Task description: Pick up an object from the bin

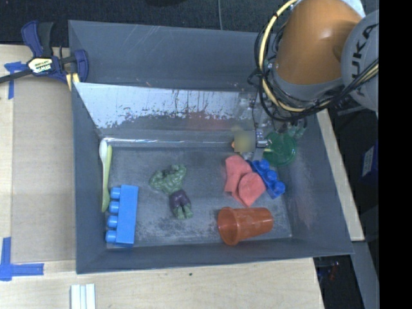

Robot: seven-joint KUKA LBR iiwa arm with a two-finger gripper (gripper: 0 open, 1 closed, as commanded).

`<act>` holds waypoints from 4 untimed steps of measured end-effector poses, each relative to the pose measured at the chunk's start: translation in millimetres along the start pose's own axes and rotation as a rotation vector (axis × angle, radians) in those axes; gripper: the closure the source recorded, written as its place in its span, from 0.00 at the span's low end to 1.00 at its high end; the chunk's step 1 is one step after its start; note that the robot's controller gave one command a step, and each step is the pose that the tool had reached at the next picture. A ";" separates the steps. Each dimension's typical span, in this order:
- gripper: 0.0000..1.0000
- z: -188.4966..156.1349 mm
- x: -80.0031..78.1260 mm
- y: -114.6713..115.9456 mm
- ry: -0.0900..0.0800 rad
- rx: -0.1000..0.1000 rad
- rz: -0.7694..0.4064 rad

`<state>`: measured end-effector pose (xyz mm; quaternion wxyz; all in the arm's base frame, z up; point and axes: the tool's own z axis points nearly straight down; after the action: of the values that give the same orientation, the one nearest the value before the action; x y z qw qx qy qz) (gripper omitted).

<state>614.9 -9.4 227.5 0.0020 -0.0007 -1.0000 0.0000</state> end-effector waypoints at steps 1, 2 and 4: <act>0.00 -4.7 -1.5 -0.1 -0.009 0.000 0.000; 0.00 -72.1 -1.0 -4.5 -0.007 0.000 -0.067; 0.00 -4.6 12.4 1.8 -0.009 0.002 -0.107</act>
Offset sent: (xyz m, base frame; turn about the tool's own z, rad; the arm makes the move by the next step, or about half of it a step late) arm 0.0008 -0.0068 0.1085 -0.1010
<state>602.6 -7.5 232.2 -0.0027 0.0527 -0.9986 0.0009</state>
